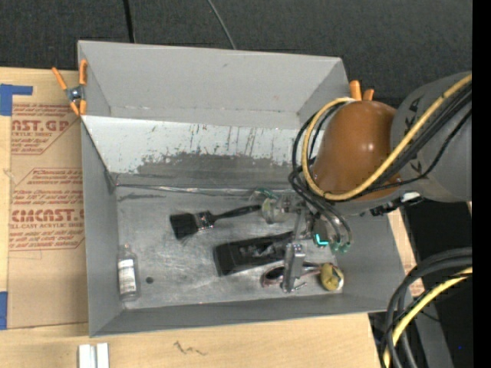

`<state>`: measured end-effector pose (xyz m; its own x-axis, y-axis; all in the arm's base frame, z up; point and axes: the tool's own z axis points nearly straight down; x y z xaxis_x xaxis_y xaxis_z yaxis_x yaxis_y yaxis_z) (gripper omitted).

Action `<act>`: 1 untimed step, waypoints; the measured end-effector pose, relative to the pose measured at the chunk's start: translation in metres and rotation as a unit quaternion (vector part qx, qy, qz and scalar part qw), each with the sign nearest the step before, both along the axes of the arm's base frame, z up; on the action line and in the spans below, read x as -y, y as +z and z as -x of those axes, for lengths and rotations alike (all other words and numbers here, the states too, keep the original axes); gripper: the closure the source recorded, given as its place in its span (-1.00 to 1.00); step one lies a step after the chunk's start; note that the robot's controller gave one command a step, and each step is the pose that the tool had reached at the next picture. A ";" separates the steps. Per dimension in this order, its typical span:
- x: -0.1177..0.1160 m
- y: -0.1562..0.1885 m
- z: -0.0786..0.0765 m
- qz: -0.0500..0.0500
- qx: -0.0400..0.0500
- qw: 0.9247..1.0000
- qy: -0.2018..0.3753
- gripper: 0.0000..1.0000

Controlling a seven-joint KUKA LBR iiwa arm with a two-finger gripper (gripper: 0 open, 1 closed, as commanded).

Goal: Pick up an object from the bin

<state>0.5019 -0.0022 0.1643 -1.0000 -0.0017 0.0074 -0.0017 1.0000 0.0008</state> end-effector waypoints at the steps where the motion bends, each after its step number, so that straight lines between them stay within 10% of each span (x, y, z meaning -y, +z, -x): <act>1: 0.000 0.004 -0.002 0.000 0.004 1.000 0.000 -1.00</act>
Offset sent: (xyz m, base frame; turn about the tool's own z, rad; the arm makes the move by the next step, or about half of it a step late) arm -0.0071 0.0058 -0.0943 -0.0099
